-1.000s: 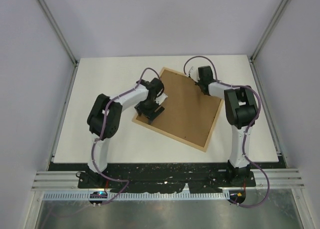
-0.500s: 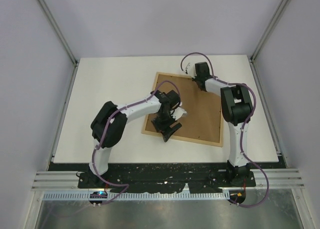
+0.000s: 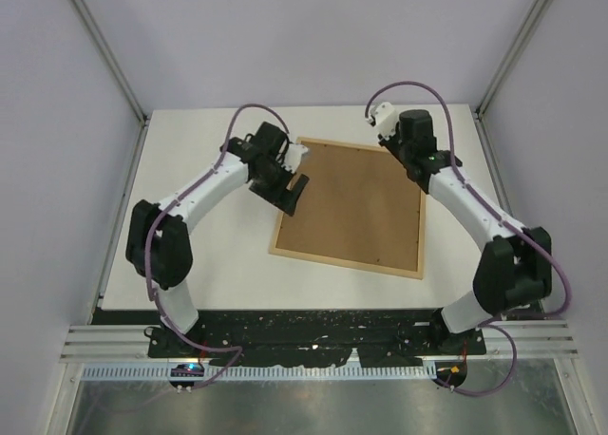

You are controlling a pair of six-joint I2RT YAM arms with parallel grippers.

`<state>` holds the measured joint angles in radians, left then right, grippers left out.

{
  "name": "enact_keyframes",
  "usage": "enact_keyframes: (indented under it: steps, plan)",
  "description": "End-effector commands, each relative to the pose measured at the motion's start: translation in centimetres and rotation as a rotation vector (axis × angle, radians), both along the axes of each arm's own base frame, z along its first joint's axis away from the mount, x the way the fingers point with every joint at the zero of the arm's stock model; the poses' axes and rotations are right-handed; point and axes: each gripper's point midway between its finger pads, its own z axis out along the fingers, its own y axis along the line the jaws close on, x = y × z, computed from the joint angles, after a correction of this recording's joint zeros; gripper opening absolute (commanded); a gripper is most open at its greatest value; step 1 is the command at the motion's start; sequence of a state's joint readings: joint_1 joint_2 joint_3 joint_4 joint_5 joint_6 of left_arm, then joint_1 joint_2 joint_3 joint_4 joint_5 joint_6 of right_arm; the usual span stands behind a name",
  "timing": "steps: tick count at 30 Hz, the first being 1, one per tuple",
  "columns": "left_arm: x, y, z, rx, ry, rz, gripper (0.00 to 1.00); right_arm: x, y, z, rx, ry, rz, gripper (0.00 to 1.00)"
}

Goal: Take the photo out of the frame
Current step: Adjust the photo frame at the center of the board.

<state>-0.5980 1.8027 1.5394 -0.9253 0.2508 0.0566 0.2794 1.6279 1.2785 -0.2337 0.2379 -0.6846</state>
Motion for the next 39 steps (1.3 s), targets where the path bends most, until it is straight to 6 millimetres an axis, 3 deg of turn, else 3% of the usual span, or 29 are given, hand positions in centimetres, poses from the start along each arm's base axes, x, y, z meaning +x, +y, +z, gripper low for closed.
enact_keyframes:
  steps: [1,4,7,10,16,19,25,34,36,39]
  plan:
    - [3.7,4.4,-2.6,0.099,0.010,0.186,0.81,-4.9,-0.4,1.7,0.141,0.003,-0.051,0.08]
    - [3.3,4.8,-5.1,0.097,0.102,0.195,0.80,-7.5,-0.1,2.6,0.215,0.016,-0.047,0.08]
    - [2.6,4.0,-6.2,0.052,0.203,0.225,0.80,-10.3,0.4,5.2,0.301,-0.012,-0.031,0.08]
    - [2.0,3.5,-6.8,0.028,0.267,0.238,0.80,-12.5,0.6,7.8,0.349,-0.055,-0.008,0.08]
    - [-0.3,2.7,-7.9,-0.024,0.378,0.241,0.79,-16.2,2.2,11.1,0.458,-0.064,0.065,0.08]
    - [-1.7,2.0,-7.8,-0.092,0.408,0.241,0.79,-17.7,4.0,12.2,0.532,-0.051,0.167,0.08]
    - [-4.4,0.3,-6.6,-0.198,0.406,0.186,0.80,-17.3,6.3,12.7,0.629,-0.027,0.236,0.08]
    - [-8.8,-4.1,-3.8,-0.305,0.437,0.000,0.83,-15.6,10.0,13.6,0.766,0.048,0.332,0.08]
    - [-9.4,-4.8,-3.5,-0.309,0.435,-0.036,0.84,-15.5,11.0,13.5,0.803,0.085,0.360,0.08]
    - [-8.3,-4.7,-2.8,-0.319,0.386,-0.036,0.84,-15.4,12.2,13.2,0.870,0.142,0.399,0.08]
